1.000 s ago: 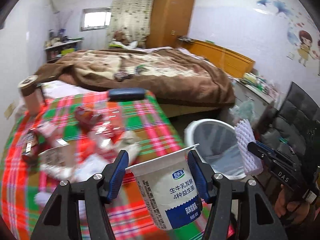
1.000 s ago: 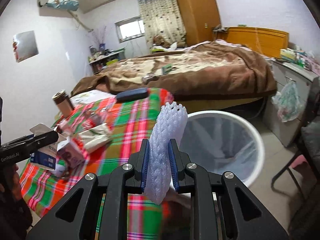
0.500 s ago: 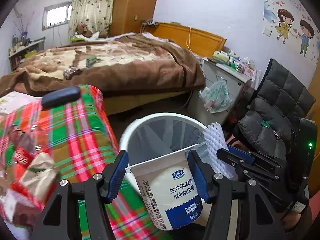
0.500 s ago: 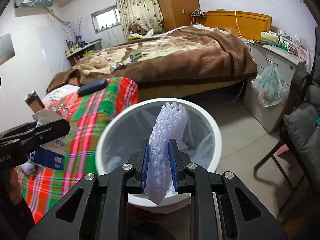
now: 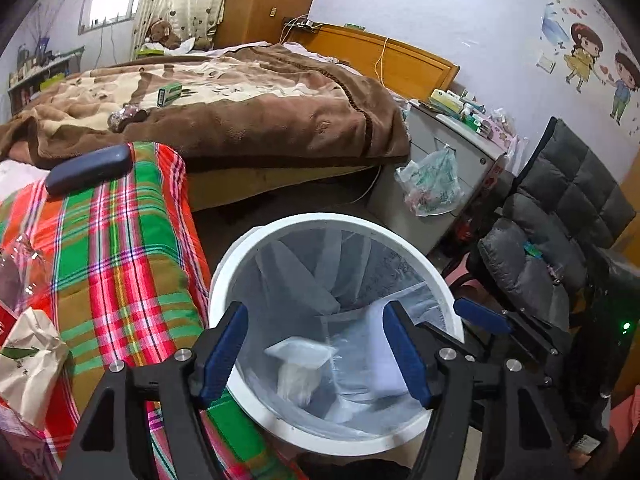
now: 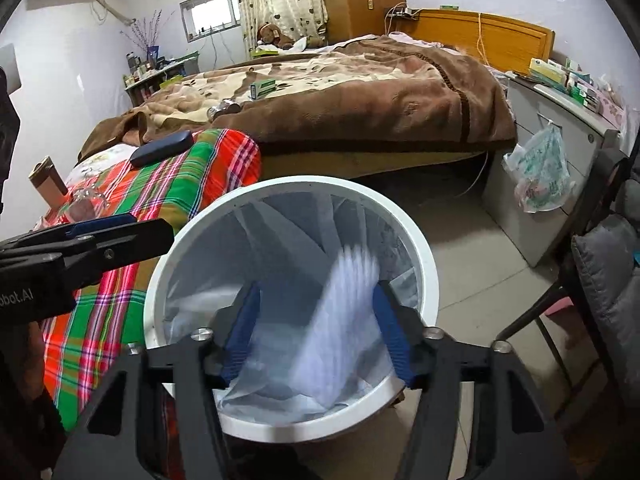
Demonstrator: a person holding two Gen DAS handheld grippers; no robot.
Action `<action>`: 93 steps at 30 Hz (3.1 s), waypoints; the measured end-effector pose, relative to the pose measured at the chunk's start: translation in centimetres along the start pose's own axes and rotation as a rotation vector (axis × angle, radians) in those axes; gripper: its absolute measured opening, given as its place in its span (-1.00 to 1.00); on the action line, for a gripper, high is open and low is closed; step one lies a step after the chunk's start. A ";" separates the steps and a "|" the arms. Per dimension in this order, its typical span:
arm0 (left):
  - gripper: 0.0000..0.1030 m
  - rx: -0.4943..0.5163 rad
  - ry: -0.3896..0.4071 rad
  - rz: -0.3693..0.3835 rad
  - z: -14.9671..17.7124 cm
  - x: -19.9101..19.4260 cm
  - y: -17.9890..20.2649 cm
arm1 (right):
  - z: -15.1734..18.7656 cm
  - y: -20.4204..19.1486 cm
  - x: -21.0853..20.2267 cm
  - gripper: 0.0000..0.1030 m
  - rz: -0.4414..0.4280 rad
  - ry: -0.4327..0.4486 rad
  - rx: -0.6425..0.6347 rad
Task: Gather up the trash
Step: 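Carry both items to the white wastebasket and open both tools to drop them, then move both tools back over the bed toward the remaining trash, then grasp the milk carton box with the right tool while the left tool grasps another foam sleeve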
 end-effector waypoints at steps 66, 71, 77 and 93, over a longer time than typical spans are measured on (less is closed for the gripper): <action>0.39 -0.528 0.157 -0.344 21.7 -21.0 -26.2 | 2.2 -28.0 -0.3 0.20 -0.405 0.016 -0.370; 0.39 -0.529 0.154 -0.353 21.4 -20.9 -26.5 | 2.4 -29.2 0.5 0.20 -0.385 0.004 -0.421; 0.39 -0.577 0.156 -0.355 21.3 -20.8 -27.3 | 2.1 -29.9 1.6 0.20 -0.356 -0.026 -0.442; 0.39 -0.627 0.088 -0.306 19.1 -16.6 -27.4 | 1.7 -26.1 0.9 0.14 -0.348 -0.026 -0.306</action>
Point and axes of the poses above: each gripper's, at about its wrist camera, not at the fingertips, and x roughly the way its jaws point, y to its right, z to its underside, the point moved 2 cm from there along x, roughly the way its jaws point, and after that the axes turned 6 degrees about -y, right-handed, at the moved point
